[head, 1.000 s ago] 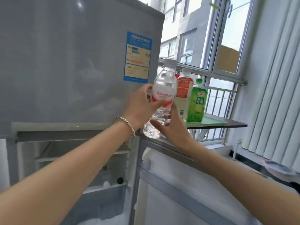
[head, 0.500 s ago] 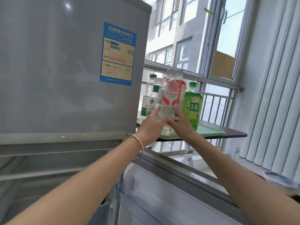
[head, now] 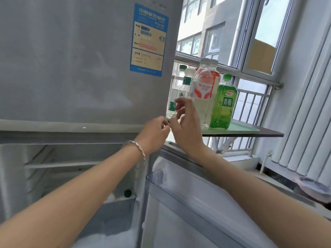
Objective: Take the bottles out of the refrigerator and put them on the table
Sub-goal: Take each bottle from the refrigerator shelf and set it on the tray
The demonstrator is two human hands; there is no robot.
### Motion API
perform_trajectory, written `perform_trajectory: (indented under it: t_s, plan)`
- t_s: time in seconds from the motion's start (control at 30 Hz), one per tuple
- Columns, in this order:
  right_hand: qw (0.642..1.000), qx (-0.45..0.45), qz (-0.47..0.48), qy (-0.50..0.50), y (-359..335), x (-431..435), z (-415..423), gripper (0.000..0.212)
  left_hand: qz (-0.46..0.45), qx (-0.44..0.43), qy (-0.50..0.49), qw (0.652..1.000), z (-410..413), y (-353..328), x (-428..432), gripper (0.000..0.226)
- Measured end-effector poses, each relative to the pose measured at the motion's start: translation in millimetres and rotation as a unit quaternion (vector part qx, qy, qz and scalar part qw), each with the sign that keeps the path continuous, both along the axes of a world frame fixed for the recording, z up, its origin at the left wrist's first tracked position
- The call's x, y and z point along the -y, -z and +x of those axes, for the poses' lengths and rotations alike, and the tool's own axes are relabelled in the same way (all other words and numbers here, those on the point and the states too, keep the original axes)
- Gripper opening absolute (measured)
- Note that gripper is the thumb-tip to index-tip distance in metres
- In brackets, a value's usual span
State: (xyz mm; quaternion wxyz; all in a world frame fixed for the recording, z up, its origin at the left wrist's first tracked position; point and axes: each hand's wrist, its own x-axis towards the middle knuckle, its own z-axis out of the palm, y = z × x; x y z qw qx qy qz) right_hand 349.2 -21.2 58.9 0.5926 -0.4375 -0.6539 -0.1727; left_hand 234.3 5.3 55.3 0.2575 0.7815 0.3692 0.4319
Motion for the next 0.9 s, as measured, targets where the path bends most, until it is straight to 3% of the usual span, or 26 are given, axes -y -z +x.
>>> perform_trajectory:
  t_s: [0.07, 0.2, 0.3, 0.43, 0.57, 0.67, 0.77, 0.9]
  plan:
    - [0.998, 0.036, -0.048, -0.028, 17, 0, -35, 0.037, -0.041, -0.027, 0.025, 0.998, -29, 19, 0, 0.016]
    - [0.979, 0.06, -0.187, -0.049, 70, -17, -96, 0.035, -0.135, -0.166, -0.07, 0.974, -90, 66, -14, 0.03]
    - [0.95, 0.05, -0.303, -0.056, 117, -39, -129, 0.034, -0.174, -0.175, -0.116, 0.962, -133, 102, -29, 0.027]
    - [0.881, 0.109, -0.459, -0.024, 180, -83, -154, 0.039, -0.192, -0.168, -0.163, 0.953, -171, 143, -45, 0.021]
    - [0.769, 0.168, -0.616, -0.006, 236, -124, -156, 0.064, -0.234, -0.159, -0.181, 0.942, -186, 177, -56, 0.018]
    - [0.728, 0.242, -0.64, 0.04, 271, -149, -153, 0.07, -0.251, -0.151, -0.194, 0.936, -191, 195, -64, 0.016]
    - [0.711, 0.289, -0.638, 0.063, 296, -161, -150, 0.074, -0.26, -0.137, -0.217, 0.931, -197, 202, -72, 0.016]
    - [0.705, 0.285, -0.647, 0.053, 314, -177, -144, 0.075, -0.267, -0.132, -0.24, 0.924, -204, 210, -78, 0.013]
